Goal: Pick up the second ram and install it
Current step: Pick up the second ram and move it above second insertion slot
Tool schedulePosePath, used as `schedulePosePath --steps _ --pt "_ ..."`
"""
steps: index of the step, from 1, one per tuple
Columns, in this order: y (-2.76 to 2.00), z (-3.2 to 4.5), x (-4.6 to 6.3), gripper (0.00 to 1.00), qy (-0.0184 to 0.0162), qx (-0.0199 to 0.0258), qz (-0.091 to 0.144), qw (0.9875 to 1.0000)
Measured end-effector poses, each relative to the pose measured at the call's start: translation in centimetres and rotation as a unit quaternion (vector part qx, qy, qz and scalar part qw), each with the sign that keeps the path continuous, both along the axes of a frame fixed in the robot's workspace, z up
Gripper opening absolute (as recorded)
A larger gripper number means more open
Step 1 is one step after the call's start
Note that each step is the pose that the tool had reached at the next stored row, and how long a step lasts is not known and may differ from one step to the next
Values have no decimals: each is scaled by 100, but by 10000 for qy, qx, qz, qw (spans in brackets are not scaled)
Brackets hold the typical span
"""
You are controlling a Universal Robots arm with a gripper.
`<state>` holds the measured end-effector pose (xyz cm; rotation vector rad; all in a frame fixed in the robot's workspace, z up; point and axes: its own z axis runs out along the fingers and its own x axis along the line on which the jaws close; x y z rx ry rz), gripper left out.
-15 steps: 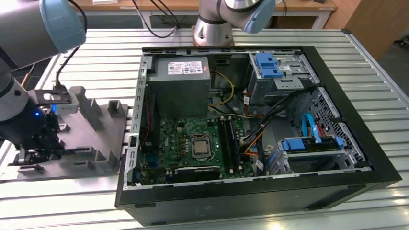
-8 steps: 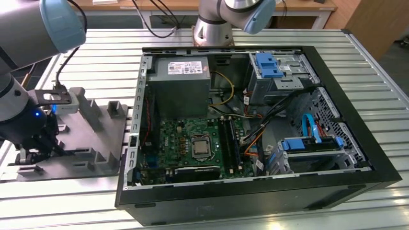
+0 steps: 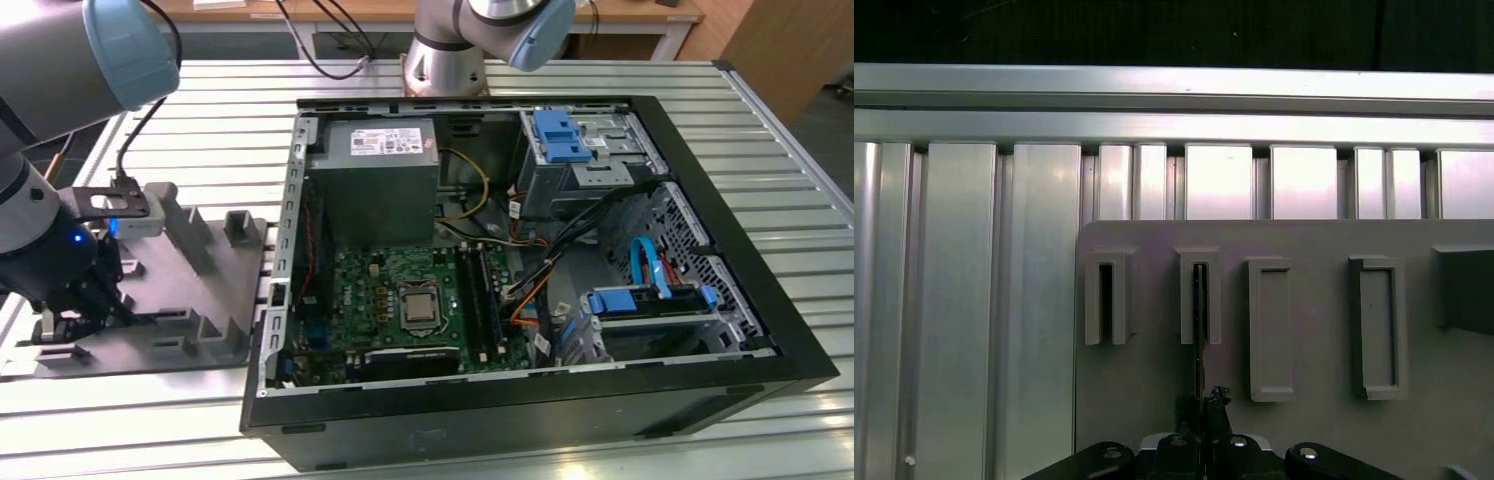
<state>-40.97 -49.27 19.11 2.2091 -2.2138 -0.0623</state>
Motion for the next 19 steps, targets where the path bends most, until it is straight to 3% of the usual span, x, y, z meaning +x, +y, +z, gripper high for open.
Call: schedulePosePath --steps 10,19 --pt "-1 12 0 14 1 0 0 10000" --pt "0 258 0 14 -1 25 0 10000"
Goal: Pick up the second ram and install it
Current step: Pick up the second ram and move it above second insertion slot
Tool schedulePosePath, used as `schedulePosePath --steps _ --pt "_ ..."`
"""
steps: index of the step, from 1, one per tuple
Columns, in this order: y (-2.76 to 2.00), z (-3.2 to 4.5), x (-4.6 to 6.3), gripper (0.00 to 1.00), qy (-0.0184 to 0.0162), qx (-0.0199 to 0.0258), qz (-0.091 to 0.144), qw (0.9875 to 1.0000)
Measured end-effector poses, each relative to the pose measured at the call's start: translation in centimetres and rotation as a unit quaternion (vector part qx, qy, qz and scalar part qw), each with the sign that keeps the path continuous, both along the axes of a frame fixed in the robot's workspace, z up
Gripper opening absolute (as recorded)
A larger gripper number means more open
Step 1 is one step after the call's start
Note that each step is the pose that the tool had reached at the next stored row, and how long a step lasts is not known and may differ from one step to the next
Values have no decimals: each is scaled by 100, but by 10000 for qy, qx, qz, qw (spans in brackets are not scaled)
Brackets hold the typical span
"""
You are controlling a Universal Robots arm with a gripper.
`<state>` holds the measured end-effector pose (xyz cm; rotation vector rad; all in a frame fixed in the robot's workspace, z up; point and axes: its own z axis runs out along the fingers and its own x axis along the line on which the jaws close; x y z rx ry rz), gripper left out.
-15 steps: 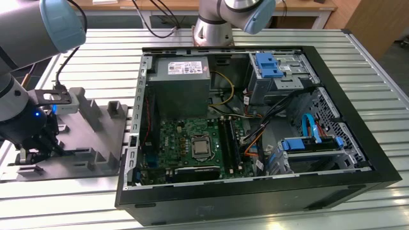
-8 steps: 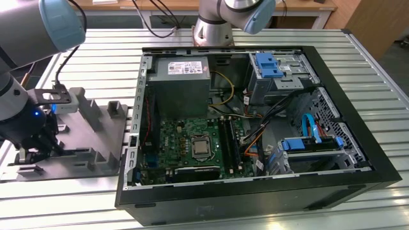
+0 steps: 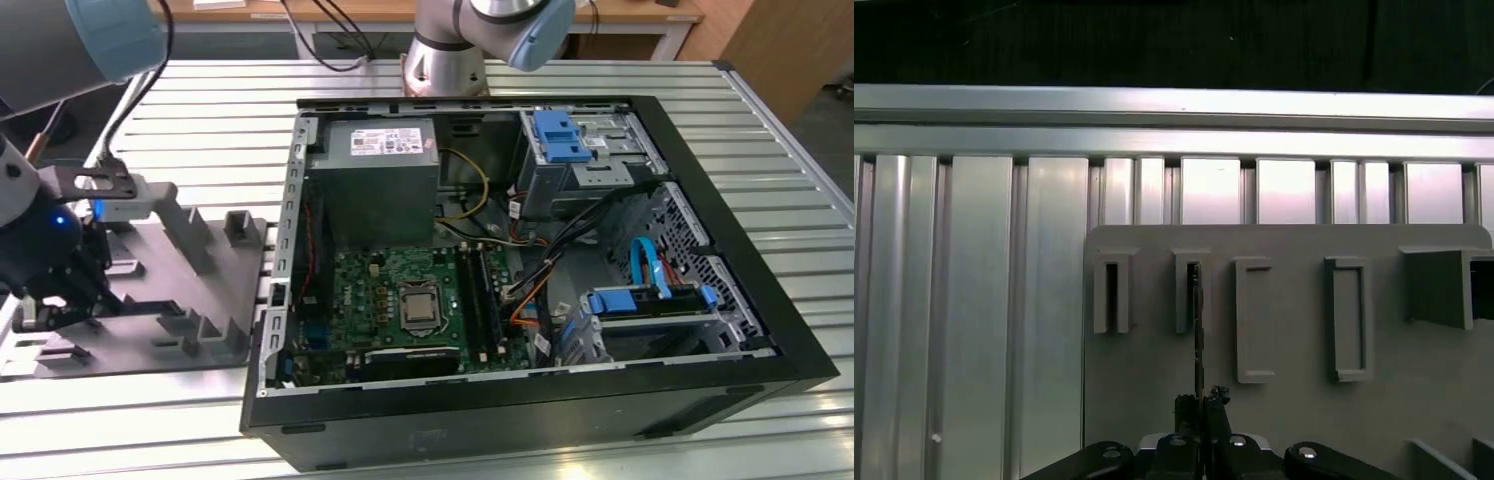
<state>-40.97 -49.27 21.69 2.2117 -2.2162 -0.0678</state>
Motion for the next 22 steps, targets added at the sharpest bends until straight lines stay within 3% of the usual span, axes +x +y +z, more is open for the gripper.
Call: schedulePosePath --steps 9,22 --pt "0 215 0 14 1 19 0 10000" --pt "0 387 0 14 0 54 0 10000"
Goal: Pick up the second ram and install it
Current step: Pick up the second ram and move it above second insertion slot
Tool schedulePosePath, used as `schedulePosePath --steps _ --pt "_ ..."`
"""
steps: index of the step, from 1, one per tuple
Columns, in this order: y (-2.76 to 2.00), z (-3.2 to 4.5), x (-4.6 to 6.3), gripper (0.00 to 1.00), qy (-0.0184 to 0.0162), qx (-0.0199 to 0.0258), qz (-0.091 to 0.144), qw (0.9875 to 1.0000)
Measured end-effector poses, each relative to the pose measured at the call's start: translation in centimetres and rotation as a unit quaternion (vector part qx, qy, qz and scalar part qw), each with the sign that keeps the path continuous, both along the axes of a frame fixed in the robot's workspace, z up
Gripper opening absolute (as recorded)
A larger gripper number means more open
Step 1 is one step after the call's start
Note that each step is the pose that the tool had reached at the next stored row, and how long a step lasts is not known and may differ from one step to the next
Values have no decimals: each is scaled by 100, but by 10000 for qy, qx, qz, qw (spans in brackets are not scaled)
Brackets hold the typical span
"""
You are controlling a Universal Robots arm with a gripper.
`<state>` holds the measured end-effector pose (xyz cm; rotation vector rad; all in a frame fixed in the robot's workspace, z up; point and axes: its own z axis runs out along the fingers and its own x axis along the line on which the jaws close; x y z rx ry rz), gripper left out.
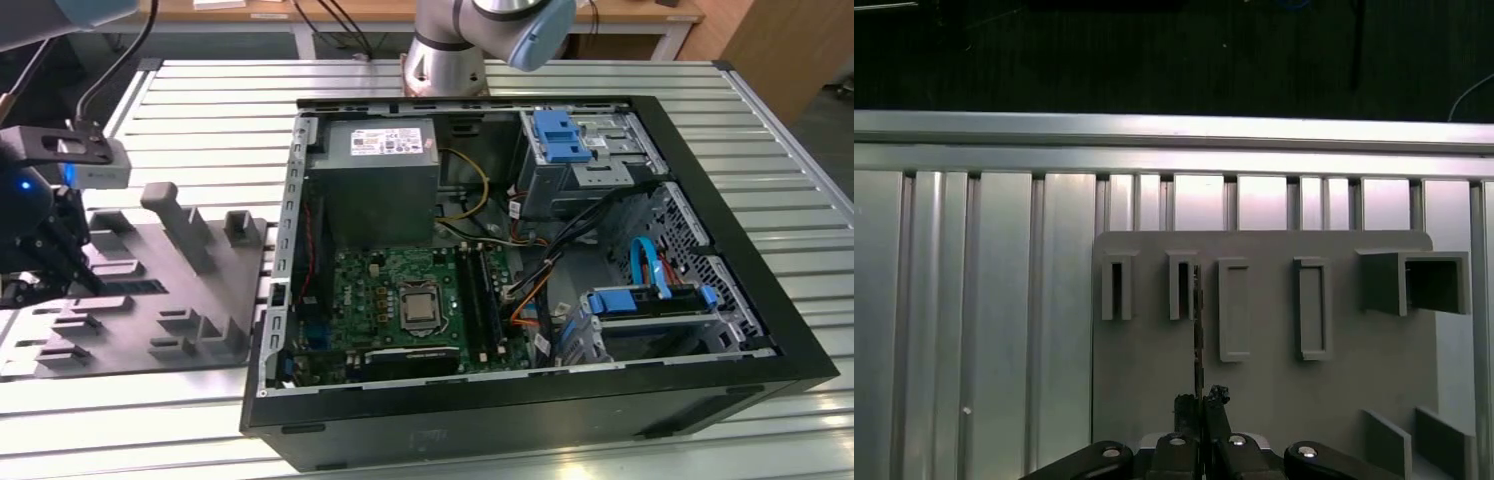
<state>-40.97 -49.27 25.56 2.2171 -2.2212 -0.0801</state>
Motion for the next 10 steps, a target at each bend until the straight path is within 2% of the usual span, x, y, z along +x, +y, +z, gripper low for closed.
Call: schedulePosePath --steps 10 --pt "0 97 0 14 0 33 0 10000"
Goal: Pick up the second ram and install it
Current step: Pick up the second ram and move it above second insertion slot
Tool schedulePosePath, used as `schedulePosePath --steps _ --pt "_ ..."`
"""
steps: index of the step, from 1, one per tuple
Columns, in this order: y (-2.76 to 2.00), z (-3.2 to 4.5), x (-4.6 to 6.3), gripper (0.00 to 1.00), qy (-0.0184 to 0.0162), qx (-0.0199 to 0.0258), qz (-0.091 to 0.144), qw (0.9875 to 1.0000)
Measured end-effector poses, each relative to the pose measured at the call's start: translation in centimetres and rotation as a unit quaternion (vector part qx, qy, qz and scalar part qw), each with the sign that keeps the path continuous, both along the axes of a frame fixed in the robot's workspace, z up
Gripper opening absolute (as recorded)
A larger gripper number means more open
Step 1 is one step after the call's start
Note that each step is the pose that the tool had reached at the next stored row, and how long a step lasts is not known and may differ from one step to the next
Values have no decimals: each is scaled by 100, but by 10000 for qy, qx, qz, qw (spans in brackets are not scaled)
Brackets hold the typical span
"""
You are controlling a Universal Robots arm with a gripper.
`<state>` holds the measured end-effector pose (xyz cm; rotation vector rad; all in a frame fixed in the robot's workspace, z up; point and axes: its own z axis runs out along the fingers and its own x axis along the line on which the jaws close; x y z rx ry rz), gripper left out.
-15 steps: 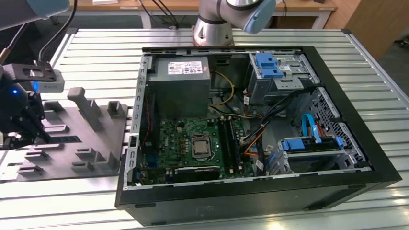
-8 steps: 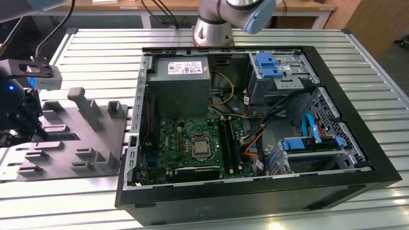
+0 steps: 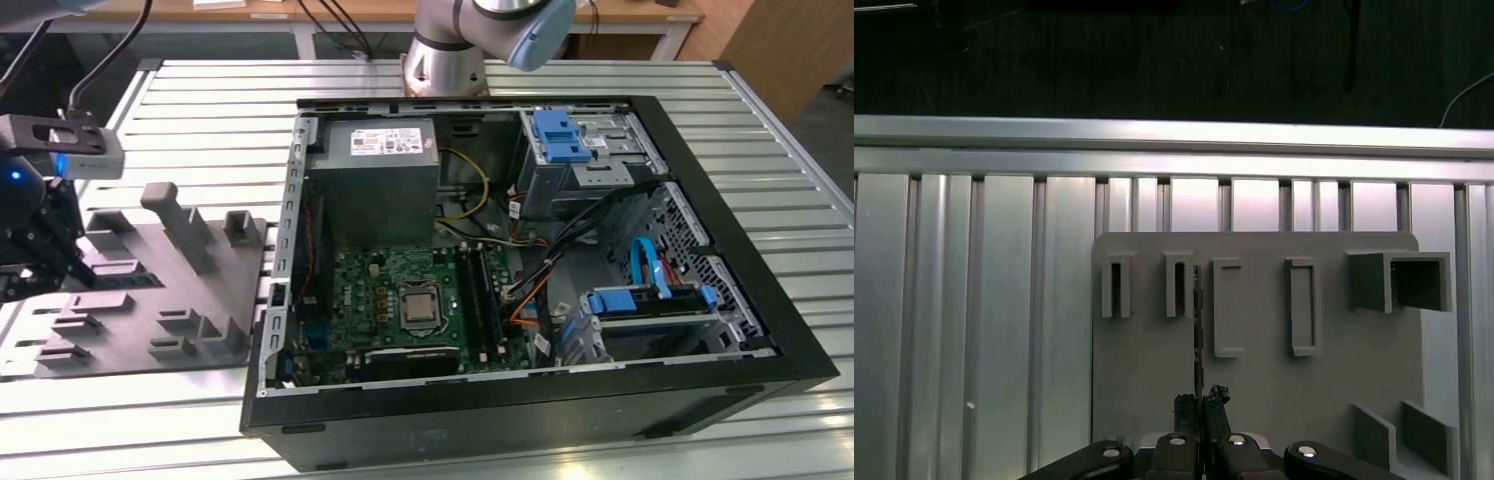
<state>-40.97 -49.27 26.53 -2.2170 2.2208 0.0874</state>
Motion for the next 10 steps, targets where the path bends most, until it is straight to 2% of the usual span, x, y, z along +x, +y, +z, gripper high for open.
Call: schedulePosePath --steps 10 --pt "0 85 0 14 0 26 0 10000"
